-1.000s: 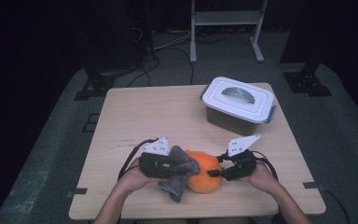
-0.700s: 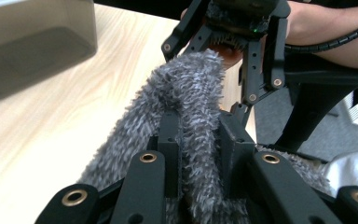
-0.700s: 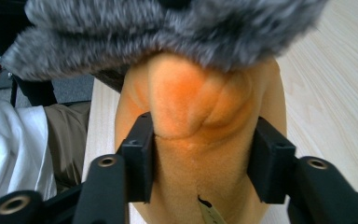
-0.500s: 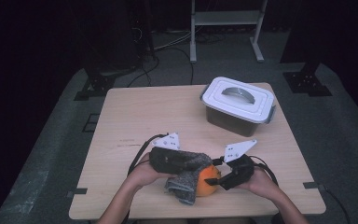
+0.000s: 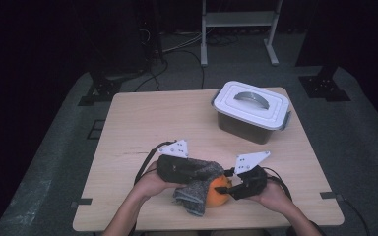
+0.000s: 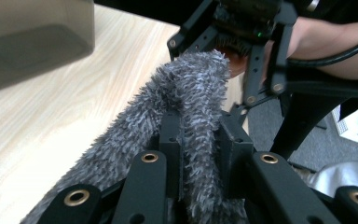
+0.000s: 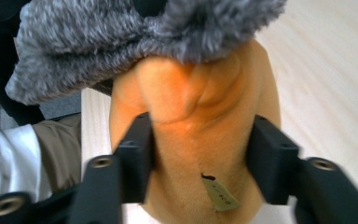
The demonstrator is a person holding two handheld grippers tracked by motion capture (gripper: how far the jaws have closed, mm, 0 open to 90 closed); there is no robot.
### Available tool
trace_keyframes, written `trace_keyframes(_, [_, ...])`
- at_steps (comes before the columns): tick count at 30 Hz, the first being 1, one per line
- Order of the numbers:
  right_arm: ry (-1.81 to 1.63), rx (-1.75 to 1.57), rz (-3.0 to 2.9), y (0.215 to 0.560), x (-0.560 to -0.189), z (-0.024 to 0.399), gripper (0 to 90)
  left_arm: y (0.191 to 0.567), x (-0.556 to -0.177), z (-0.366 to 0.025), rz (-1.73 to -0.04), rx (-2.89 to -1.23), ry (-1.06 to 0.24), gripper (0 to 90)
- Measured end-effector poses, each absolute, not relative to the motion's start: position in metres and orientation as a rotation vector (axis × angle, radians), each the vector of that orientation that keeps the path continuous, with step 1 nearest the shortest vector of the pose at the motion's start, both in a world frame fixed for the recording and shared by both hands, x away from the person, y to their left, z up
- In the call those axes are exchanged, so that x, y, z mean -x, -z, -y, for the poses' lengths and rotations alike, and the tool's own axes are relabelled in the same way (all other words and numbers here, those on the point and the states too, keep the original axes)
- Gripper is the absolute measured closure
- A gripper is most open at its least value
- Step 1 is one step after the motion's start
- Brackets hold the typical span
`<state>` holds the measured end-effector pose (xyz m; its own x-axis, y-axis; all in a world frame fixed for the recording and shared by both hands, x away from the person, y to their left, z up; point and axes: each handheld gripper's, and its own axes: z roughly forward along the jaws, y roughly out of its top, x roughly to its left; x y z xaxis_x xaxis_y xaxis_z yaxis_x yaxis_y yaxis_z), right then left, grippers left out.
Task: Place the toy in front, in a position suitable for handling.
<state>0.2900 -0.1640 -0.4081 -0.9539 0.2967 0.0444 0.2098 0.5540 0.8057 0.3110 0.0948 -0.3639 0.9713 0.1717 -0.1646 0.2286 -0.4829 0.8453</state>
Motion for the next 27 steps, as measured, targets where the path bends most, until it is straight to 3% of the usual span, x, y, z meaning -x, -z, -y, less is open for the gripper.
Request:
trace_keyframes(5, [-1.386,-0.256,-2.672,0.41,-0.288,0.16,50.6,0.355,-0.313,-0.096,-0.281,-2.077,0.048,74.5])
trace_keyframes(10, [-1.36,-0.17,-2.678,0.413,-0.282,0.163,53.0,0.369,-0.315,-0.095,-0.288,-2.096,0.11,74.5])
trace_keyframes(23, [-1.34,-0.127,-2.666,0.415,-0.283,0.175,53.5,0.377,-0.312,-0.126,-0.333,-2.153,0.104,74.4])
trace_keyframes(27, [-1.356,-0.197,-2.654,0.415,-0.29,0.18,49.9,0.383,-0.31,-0.125,-0.334,-2.142,0.133,74.4])
